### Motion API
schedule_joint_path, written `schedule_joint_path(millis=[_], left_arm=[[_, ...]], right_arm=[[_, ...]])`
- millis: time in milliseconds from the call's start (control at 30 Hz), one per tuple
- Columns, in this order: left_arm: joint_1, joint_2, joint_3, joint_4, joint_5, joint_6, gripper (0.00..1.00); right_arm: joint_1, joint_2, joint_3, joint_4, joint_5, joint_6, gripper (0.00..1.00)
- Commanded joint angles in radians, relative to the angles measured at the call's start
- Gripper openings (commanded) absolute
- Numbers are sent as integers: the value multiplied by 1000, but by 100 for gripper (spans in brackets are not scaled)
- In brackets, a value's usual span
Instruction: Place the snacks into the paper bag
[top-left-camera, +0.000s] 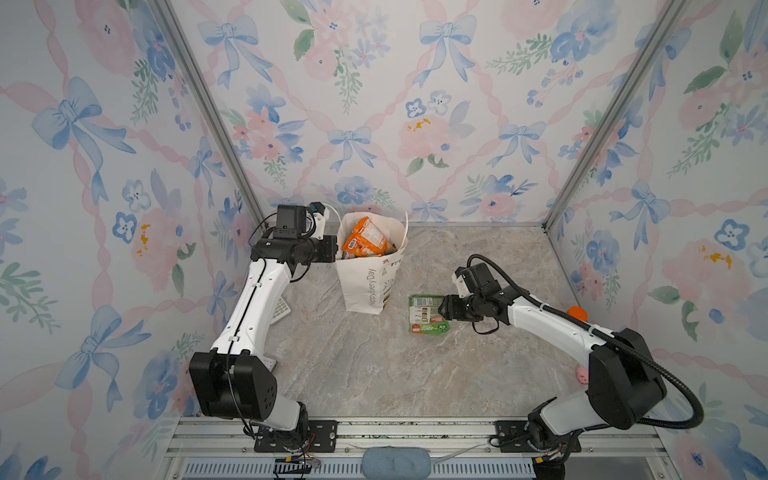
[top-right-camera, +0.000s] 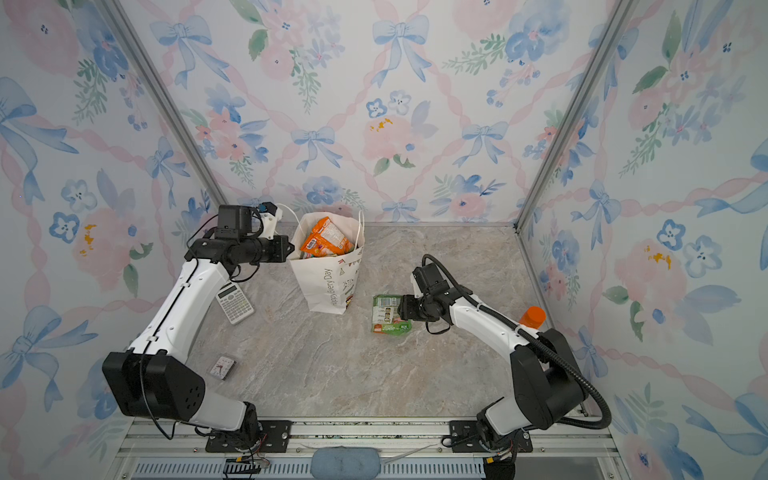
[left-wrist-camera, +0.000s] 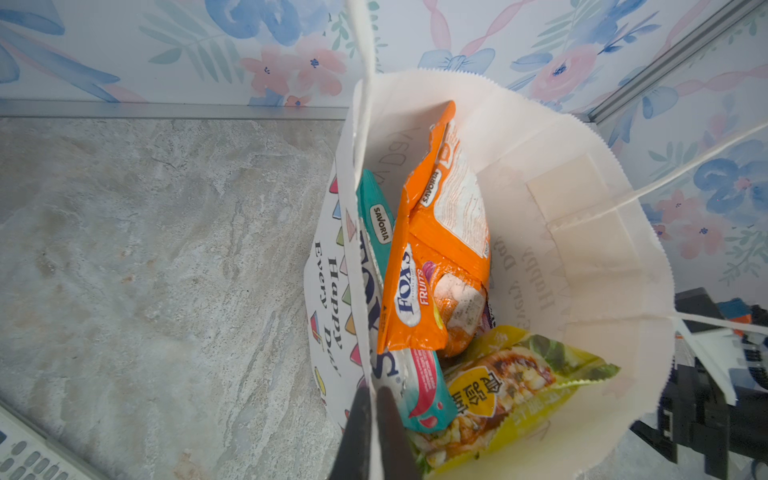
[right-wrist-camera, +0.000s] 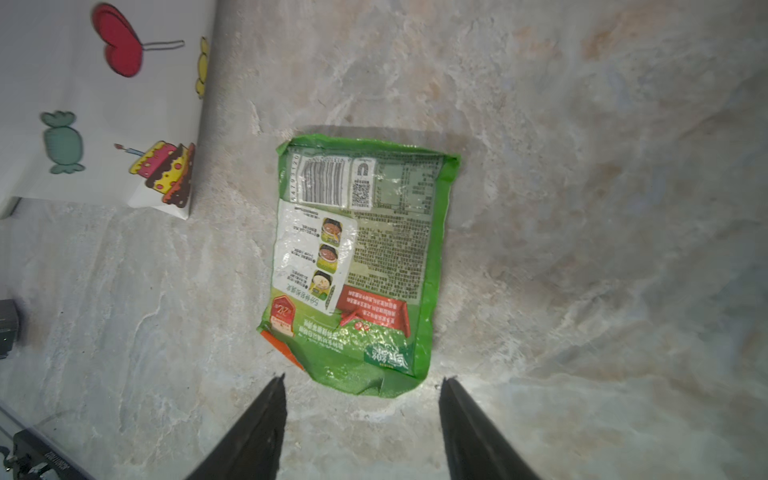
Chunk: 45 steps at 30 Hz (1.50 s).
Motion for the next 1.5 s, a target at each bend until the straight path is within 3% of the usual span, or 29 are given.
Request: schedule_joint_path(millis=[0, 533, 600, 800, 967, 1467], left_arm=[[8, -34, 0, 53, 7, -14, 2], [5, -29, 0, 57, 18, -18, 0], [4, -32, 1, 60, 21, -19, 0], [2, -34, -3, 62, 20, -17, 0], [3, -34, -5, 62, 21, -18, 0], [-1, -34, -6, 63, 21, -17, 0]], right_arm=[[-1, 56, -14, 61, 10, 34, 61], [-8, 251, -10, 172, 21, 84, 60], [-10, 268, -10, 180, 19, 89, 57], [-11, 281, 2, 183, 14, 91, 31], [-15, 235, 21, 145, 42, 69, 2], [-23, 84, 82, 80, 2, 46, 0]])
